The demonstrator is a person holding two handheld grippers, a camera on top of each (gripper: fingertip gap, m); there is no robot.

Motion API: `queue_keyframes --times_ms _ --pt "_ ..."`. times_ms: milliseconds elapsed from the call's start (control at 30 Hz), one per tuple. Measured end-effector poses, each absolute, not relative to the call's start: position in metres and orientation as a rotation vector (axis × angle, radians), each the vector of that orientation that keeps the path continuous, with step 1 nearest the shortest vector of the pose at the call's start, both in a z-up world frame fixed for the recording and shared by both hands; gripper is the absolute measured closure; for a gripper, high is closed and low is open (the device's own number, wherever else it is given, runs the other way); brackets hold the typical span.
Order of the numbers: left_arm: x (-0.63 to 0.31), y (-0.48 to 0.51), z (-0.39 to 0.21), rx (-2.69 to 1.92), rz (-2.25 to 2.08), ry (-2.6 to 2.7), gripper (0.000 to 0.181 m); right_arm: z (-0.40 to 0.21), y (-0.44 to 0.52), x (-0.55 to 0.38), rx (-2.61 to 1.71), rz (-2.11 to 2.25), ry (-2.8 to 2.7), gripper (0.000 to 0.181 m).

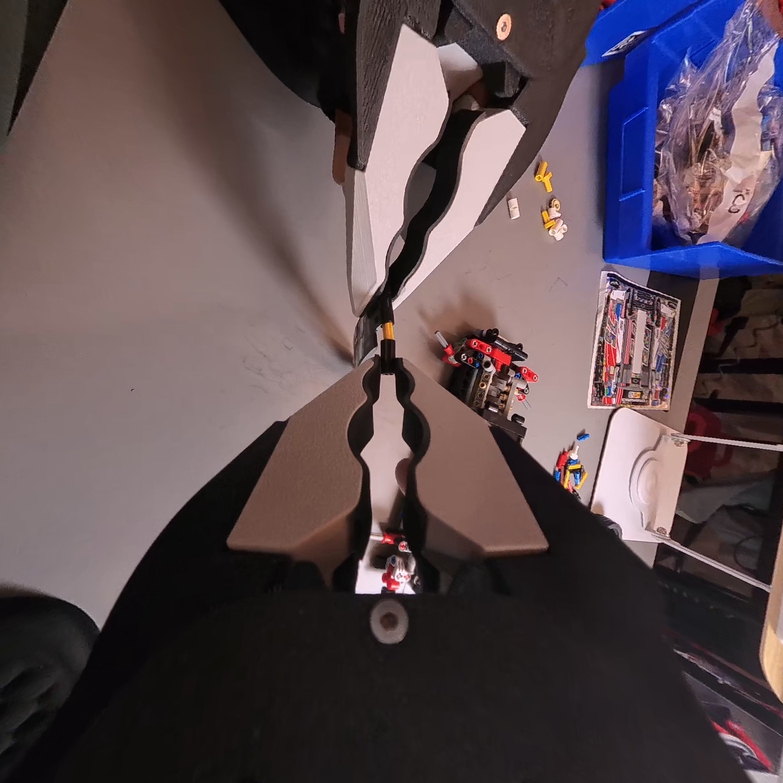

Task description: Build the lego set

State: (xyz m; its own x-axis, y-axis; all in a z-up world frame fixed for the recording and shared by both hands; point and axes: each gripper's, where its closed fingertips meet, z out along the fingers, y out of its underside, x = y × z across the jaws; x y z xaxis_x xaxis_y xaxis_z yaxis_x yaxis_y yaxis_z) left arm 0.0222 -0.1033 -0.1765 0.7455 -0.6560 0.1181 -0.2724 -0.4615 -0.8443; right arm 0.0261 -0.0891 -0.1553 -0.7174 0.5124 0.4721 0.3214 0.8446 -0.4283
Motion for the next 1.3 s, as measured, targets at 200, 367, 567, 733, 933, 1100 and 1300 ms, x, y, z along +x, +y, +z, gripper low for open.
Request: queue_keyframes --times_ms 200,367,567,733,933,1100,1300 --pt "0.022 -0.104 -0.175 -2.063 -0.565 0.681 0.177 -0.153 -0.09 0.025 -0.572 0.39 -2.42 0.178" --pt "0.023 -0.106 -0.174 -2.061 -0.667 0.637 0.177 -0.153 -0.091 0.025 -0.535 0.41 -2.379 0.178" --pt "0.024 -0.108 -0.172 -2.056 -0.771 0.595 0.177 -0.151 -0.092 0.023 -0.432 0.395 -2.306 0.178" --pt "0.025 -0.109 -0.171 -2.048 -0.837 0.567 0.177 -0.149 -0.092 0.022 -0.316 0.362 -2.247 0.179" --pt "0.027 -0.111 -0.168 -2.032 -0.908 0.551 0.177 -0.146 -0.094 0.023 -0.203 0.334 -2.187 0.178" --pt "0.029 -0.113 -0.165 -2.015 -0.977 0.531 0.177 -0.142 -0.098 0.025 -0.121 0.311 -2.146 0.179" --pt "0.03 -0.115 -0.163 -1.988 -1.051 0.514 0.177 -0.14 -0.101 0.025 -0.072 0.295 -2.117 0.179"
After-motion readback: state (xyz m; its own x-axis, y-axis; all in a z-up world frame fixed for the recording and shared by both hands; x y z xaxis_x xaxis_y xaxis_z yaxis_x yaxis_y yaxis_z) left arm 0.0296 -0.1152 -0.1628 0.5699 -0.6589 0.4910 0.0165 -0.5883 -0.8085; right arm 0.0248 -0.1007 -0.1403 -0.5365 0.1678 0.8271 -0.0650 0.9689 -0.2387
